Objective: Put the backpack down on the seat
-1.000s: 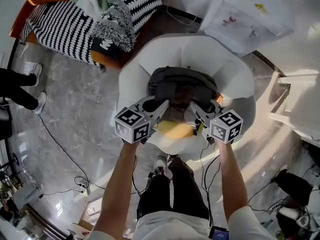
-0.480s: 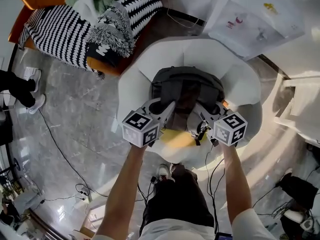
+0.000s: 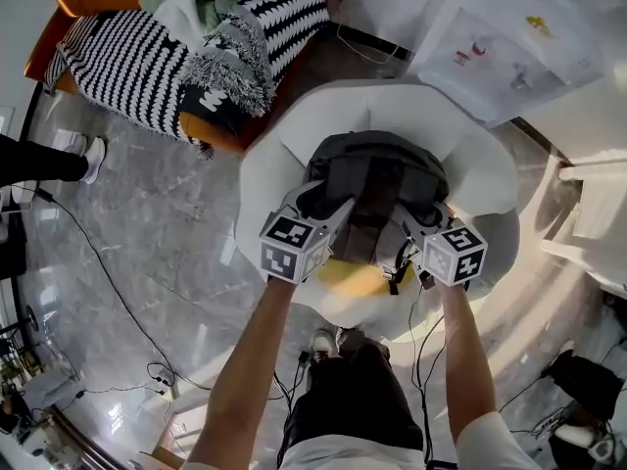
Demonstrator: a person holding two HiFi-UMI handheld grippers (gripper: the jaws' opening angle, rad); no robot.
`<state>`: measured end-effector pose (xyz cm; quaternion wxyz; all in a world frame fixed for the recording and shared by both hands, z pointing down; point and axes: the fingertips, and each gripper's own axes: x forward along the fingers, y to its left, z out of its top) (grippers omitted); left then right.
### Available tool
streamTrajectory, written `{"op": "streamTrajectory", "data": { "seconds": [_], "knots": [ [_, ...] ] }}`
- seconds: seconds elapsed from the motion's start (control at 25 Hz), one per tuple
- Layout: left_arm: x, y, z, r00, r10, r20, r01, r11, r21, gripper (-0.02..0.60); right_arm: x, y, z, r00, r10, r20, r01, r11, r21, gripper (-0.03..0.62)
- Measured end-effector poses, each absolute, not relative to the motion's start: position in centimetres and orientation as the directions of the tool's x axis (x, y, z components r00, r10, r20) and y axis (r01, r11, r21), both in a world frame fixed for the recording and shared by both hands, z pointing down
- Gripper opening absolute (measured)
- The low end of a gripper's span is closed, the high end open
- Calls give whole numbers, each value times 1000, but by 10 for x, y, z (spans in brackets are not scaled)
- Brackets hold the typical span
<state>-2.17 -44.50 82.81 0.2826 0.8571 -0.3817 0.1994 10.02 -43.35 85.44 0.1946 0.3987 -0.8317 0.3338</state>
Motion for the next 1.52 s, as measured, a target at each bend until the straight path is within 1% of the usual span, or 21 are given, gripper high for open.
{"op": "streamTrajectory", "data": {
  "seconds": [0.16, 0.32, 0.48, 0.68, 0.96, 1.0, 1.08, 1.2, 1.28, 1.44, 1.52],
  "knots": [
    [-36, -438, 827, 551, -562, 617, -818, -509, 267, 253, 116, -426, 853, -546, -546, 636, -833, 431, -345, 117],
    [-48, -432, 817, 529, -589, 611, -840, -469, 274, 253, 126, -417, 847, -515, -529, 674, -844, 448, -294, 117],
    [-54, -424, 807, 517, -603, 608, -850, -444, 283, 253, 134, -412, 834, -489, -541, 685, -859, 435, -270, 117],
    [-56, -410, 776, 507, -626, 592, -856, -450, 256, 253, 137, -397, 806, -457, -545, 703, -868, 445, -219, 117],
    [-66, -384, 732, 505, -646, 573, -860, -435, 268, 252, 138, -376, 758, -436, -564, 701, -876, 445, -187, 117],
    [-68, -380, 727, 505, -646, 573, -860, -436, 267, 240, 138, -373, 752, -433, -565, 702, -878, 440, -187, 117],
    [-70, -372, 718, 504, -648, 571, -860, -435, 267, 187, 138, -365, 741, -423, -561, 711, -881, 439, -177, 117],
    [-76, -363, 703, 491, -657, 572, -869, -417, 267, 155, 137, -352, 723, -404, -566, 719, -885, 441, -150, 117],
    [-81, -356, 690, 478, -668, 570, -877, -401, 266, 121, 137, -345, 706, -393, -587, 708, -891, 433, -136, 117],
    [-90, -342, 665, 466, -689, 554, -884, -382, 269, 78, 136, -335, 674, -366, -632, 683, -907, 407, -110, 115],
    [-93, -333, 655, 467, -692, 551, -884, -379, 272, 72, 135, -330, 659, -362, -647, 671, -910, 400, -106, 115]
  ]
}}
